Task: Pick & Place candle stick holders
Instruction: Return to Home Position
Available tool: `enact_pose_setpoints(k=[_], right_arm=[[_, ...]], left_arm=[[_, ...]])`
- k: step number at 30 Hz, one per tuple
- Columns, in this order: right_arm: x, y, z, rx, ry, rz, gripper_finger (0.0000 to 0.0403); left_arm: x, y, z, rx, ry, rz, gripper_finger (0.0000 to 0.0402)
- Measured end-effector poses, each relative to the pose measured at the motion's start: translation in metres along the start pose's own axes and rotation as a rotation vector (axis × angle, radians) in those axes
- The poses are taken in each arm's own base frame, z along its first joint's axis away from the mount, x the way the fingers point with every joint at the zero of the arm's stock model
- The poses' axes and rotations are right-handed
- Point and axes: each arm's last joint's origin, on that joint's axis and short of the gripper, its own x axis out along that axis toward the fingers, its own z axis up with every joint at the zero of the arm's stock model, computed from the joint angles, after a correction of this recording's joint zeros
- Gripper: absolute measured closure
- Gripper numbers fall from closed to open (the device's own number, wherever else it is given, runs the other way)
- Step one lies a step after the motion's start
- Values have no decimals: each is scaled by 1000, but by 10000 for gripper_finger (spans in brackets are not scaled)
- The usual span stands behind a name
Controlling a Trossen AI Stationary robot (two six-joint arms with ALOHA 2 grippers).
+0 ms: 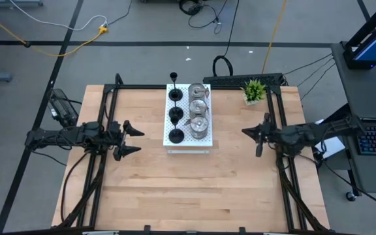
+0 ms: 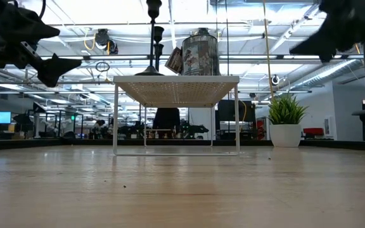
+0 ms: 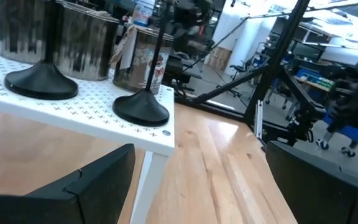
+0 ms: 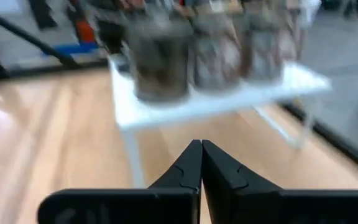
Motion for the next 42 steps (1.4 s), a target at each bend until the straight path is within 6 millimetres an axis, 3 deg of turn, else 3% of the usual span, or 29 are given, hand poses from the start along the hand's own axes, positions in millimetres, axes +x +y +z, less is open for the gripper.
enact_pose_setpoints(k=[4,12,22,34,42], right_arm=[[1,-11,-11,43,105,-91,403],[-13,-23,-10,119,32,-124,403],[-12,-27,-42,208,-26,-108,403],[-2,-25,-71,201,-12,-62,403],[-1,-25,-72,104,-7,-67,403]], left_arm=[[0,1,1,34,2,-14,36],[-1,5,2,74,3,-26,36],[-2,11,7,139,-18,-45,37],[-4,21,3,147,-14,-60,37],[-4,21,5,158,-45,-9,37]])
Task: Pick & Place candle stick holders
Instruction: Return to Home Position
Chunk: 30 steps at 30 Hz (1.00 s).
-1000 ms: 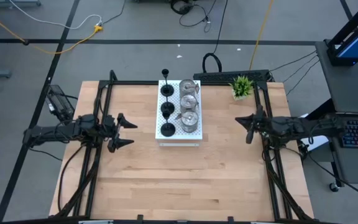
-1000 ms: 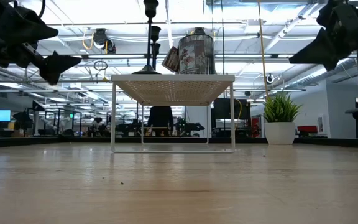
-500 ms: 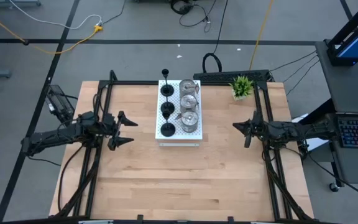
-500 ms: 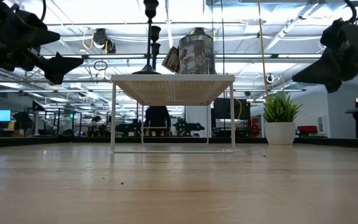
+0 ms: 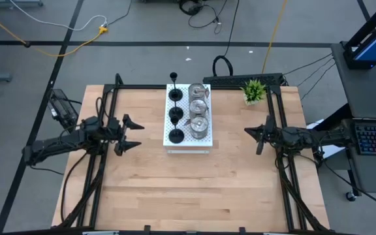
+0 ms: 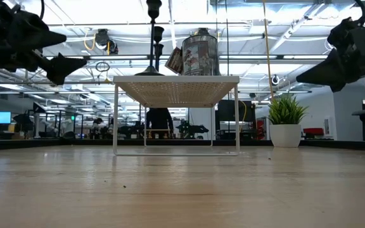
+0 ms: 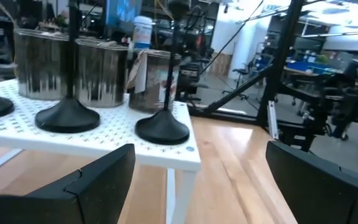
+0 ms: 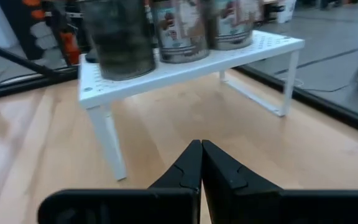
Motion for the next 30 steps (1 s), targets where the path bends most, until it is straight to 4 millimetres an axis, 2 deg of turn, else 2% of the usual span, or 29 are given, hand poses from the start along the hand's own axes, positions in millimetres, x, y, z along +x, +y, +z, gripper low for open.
enact_pose_setpoints(k=[6,12,17,23,30], right_arm=[[0,-3,2,-23,-37,-99,403],[0,-2,5,-59,-63,-92,403],[0,-2,4,-55,-56,-92,403],[0,-2,4,-53,-56,-91,403],[0,-2,4,-53,-56,-91,403]], left_arm=[[2,0,-4,-17,18,102,37],[5,-7,-2,29,-2,71,37],[5,-8,-7,23,42,146,37],[6,-10,-8,54,48,133,37],[6,-11,-9,8,52,124,37]])
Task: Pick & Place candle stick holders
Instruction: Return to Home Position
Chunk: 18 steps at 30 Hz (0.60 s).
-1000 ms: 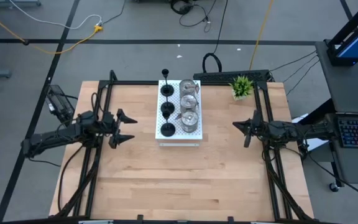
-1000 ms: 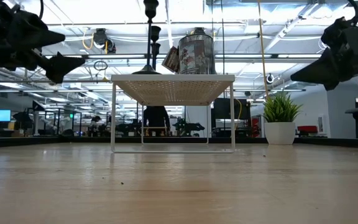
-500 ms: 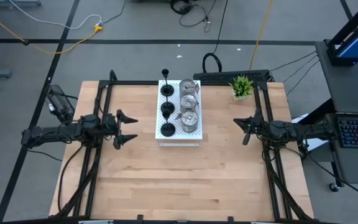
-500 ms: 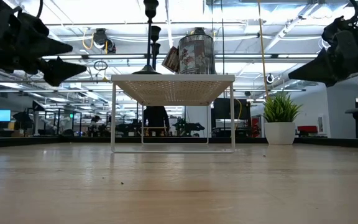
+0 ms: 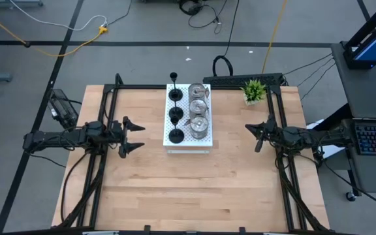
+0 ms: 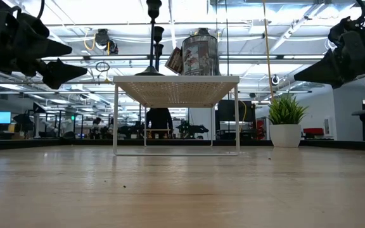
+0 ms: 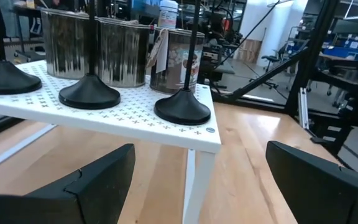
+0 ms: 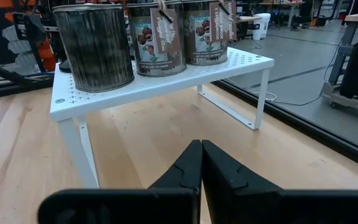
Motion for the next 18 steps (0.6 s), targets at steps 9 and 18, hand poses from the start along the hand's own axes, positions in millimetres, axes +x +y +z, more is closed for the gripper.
enact_pose_setpoints(k=[9,18], right_arm=[[0,0,0,0,0,0,403],[0,0,0,1,-1,1,403]], left_arm=[[0,0,0,-7,0,1,37],[0,0,0,-7,-1,1,37]])
